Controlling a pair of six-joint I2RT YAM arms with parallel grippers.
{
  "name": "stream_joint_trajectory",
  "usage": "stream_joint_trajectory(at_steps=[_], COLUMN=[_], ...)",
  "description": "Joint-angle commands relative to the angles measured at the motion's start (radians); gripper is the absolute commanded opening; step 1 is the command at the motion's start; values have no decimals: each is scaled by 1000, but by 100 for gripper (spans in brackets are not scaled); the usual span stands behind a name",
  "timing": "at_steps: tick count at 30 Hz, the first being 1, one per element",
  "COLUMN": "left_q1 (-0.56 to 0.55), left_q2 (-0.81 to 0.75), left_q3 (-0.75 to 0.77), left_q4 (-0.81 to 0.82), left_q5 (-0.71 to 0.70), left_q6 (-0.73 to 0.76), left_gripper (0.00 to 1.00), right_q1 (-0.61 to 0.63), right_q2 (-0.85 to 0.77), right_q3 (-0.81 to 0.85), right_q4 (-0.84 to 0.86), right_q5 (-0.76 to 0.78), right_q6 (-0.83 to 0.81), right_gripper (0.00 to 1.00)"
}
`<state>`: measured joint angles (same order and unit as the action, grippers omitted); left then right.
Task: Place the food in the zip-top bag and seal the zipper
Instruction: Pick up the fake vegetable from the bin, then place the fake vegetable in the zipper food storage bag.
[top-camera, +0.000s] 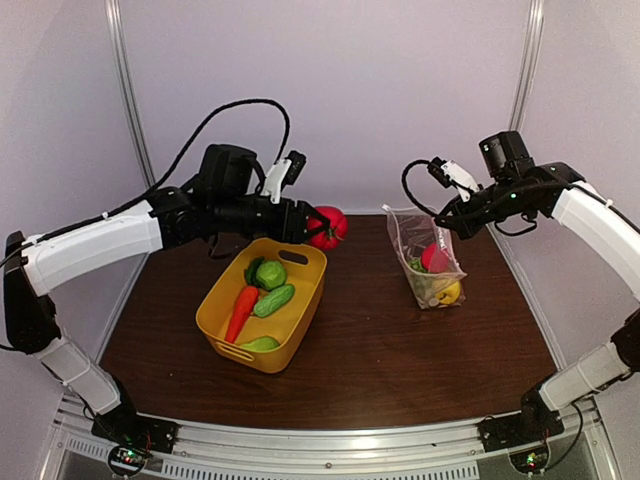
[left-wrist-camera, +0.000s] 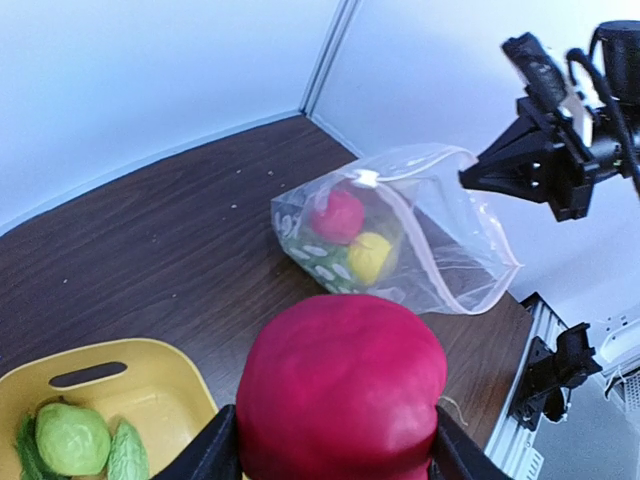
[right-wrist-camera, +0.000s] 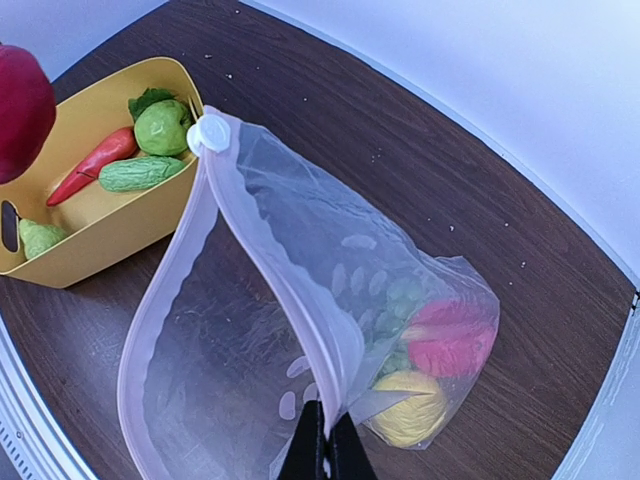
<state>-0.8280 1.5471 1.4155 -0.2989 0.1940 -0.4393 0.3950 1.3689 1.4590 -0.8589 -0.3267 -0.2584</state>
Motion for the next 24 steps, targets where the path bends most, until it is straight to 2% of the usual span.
stream_joint_trajectory(at_steps=[1,5,9,14,22,24], left_q1=[-49,-82,-141,-175,-245,-252], left_q2=[-12,-1,20,92,282,319], left_q3=[-2,-67,-85,-36,84,123], left_q4=[167,305,417,511,657,638], left_q5=[-12,3,2,-8,-36,-55], left_q6=[-20,-53,-24,-62,-136,-154], left_gripper=[46,46,46,46,46,46], right_q1=[2,2,2,3,5,5], right_q2=[20,23,39,42,15,25], right_q3=[42,33,57,103,71,90], right_q4=[-42,-3,-17,-31,4,1], right_q5=[47,53,0,-77,-126,-137], right_q6=[-19,-13,-5,38,70,81], right_gripper=[0,0,0,0,0,0])
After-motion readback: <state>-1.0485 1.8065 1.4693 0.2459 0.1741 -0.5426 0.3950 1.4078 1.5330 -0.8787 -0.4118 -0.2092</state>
